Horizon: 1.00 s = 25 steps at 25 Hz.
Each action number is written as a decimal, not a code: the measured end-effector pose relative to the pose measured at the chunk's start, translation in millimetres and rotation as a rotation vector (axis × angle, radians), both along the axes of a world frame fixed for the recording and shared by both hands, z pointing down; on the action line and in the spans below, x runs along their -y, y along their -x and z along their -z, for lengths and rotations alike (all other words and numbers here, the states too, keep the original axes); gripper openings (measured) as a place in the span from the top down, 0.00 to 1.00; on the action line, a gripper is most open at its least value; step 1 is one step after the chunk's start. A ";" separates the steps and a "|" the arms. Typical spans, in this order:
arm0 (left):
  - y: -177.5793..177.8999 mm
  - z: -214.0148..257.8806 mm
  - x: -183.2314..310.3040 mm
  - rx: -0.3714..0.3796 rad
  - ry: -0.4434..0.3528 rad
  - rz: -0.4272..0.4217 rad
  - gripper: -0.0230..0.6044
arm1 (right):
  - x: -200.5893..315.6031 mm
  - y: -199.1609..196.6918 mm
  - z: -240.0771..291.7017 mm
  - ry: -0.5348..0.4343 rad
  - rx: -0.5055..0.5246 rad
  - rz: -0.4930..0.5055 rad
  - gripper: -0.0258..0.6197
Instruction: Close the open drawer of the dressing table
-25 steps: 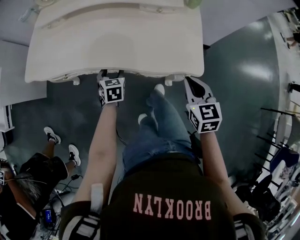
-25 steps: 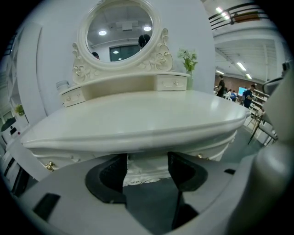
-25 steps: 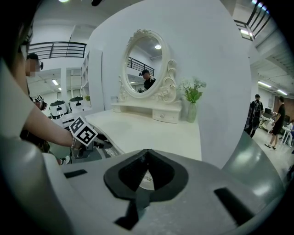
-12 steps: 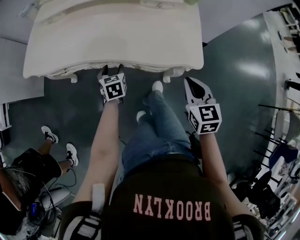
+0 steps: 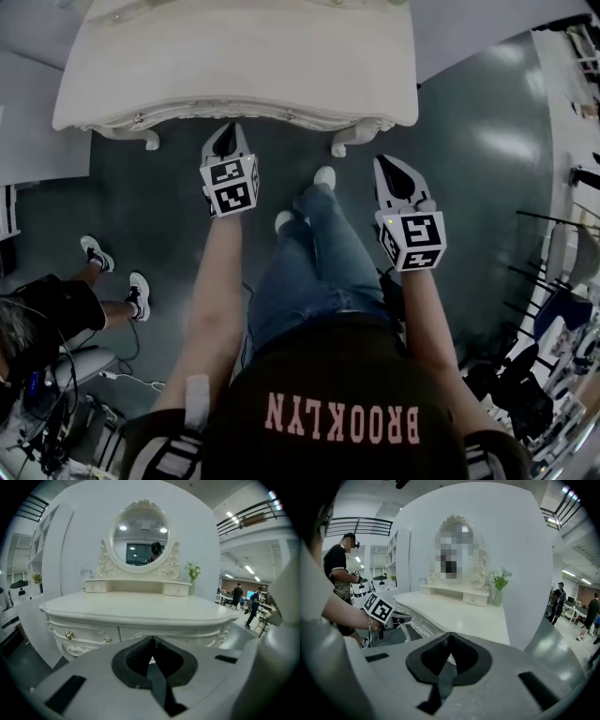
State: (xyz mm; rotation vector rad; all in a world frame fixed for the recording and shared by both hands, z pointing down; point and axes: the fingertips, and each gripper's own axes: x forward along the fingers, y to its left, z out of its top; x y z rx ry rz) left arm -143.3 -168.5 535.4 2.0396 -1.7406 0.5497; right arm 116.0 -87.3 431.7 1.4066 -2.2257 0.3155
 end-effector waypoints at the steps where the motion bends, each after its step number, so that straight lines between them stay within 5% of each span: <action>1: 0.6 5.3 -3.2 -0.003 -0.016 -0.007 0.96 | -1.6 1.8 1.9 -0.008 -0.001 0.002 0.96; 13: 2.3 60.8 -53.6 0.013 -0.155 -0.049 0.96 | -22.4 9.1 21.2 -0.067 0.041 0.046 0.96; 25: -52.1 126.1 -121.8 0.021 -0.269 -0.091 0.96 | -64.8 0.0 57.3 -0.140 0.102 0.137 0.97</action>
